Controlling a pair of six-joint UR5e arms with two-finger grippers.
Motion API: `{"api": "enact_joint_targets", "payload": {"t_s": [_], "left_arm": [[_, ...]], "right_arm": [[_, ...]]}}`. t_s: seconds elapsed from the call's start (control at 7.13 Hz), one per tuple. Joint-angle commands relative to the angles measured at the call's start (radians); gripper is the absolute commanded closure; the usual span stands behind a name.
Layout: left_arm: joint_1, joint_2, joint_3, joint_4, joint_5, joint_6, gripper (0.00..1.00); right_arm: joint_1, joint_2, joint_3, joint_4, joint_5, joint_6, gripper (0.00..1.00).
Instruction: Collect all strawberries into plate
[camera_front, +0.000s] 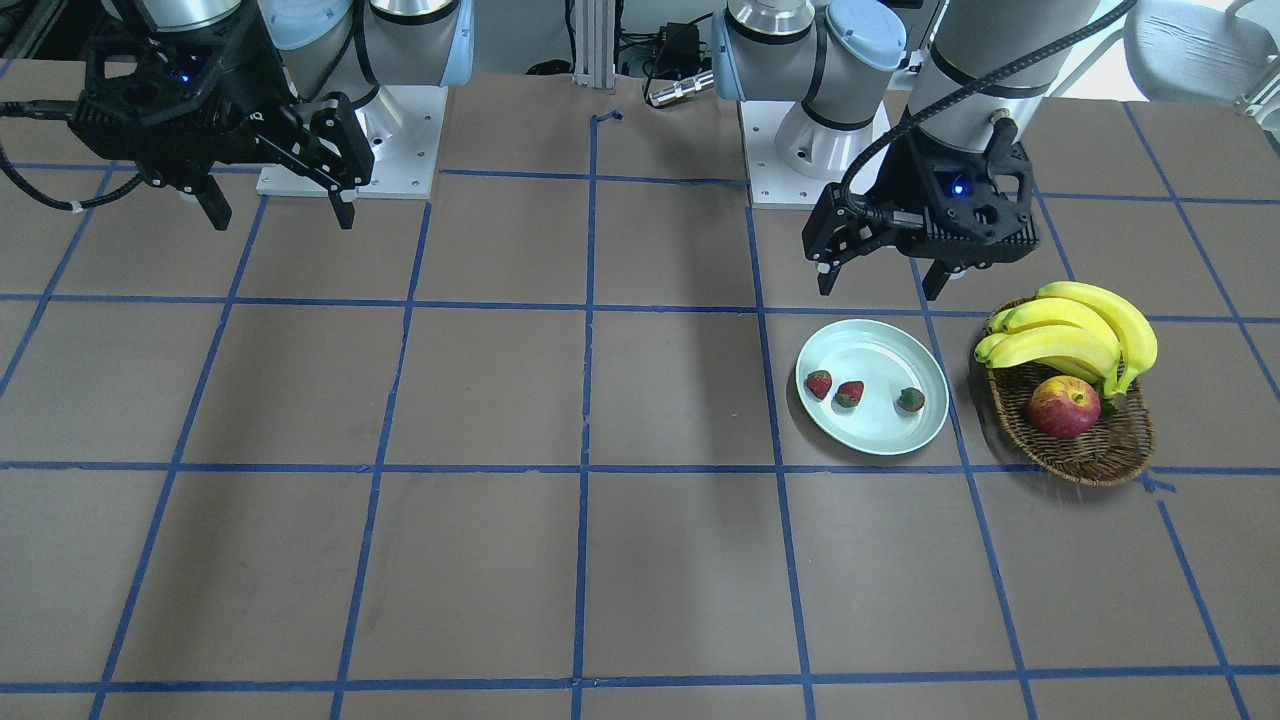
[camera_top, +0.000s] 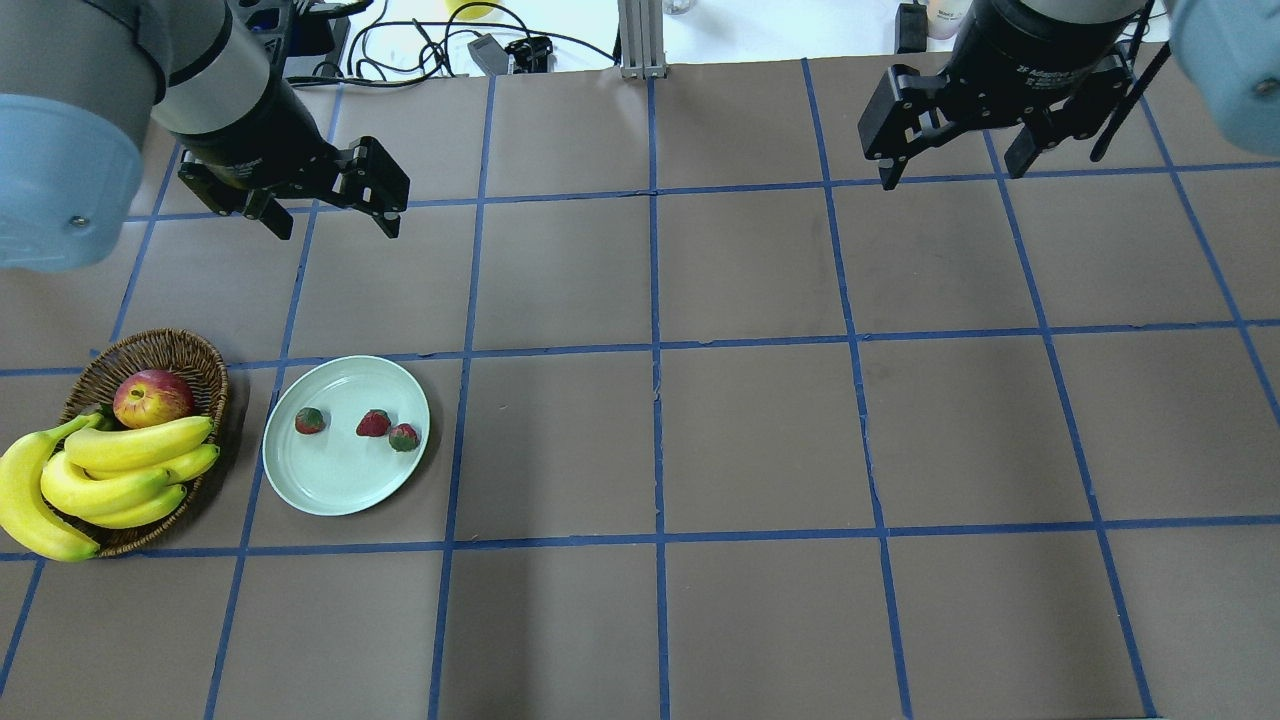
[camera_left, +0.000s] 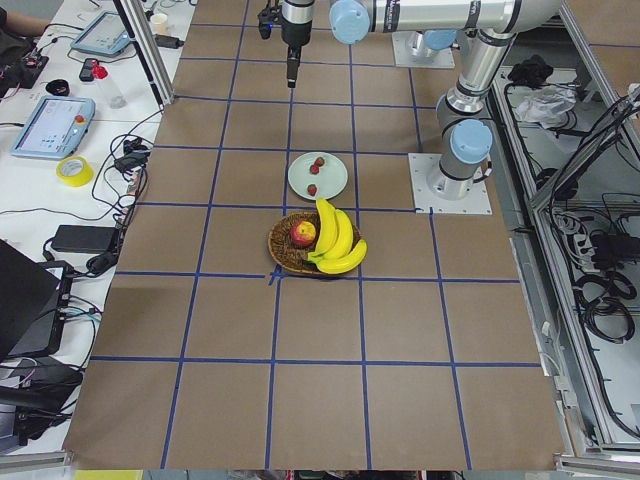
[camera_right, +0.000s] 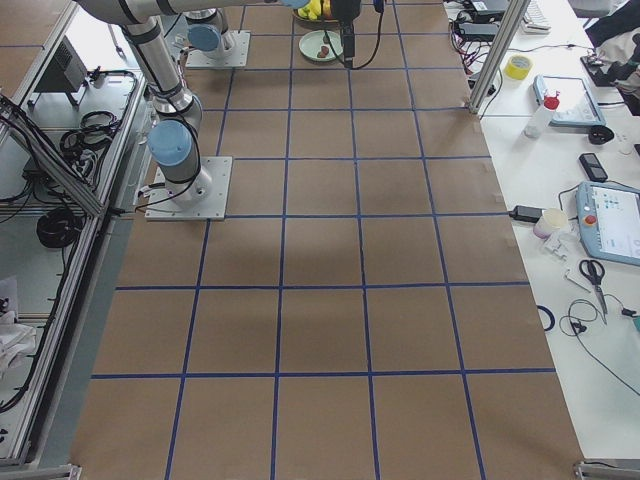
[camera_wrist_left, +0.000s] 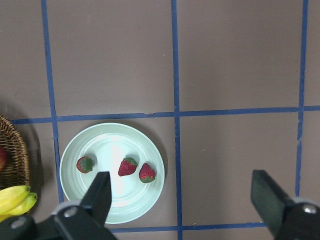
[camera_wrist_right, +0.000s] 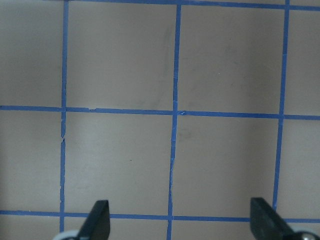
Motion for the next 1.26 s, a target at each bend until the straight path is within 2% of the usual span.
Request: {"api": "enact_joint_targets", "payload": {"t_s": [0.0,1.12], "left_arm": [[0.001,0.026,0.058,-0.182,-0.002,0.002,0.0],[0.027,0.043,0.028,-0.211,-0.007,0.005,0.0]], "right_arm": [[-0.001,0.0,0.0,0.0,-0.001,0.0,0.0],[-0.001,0.0,0.0,-0.003,-0.001,-0.002,0.0]]}}
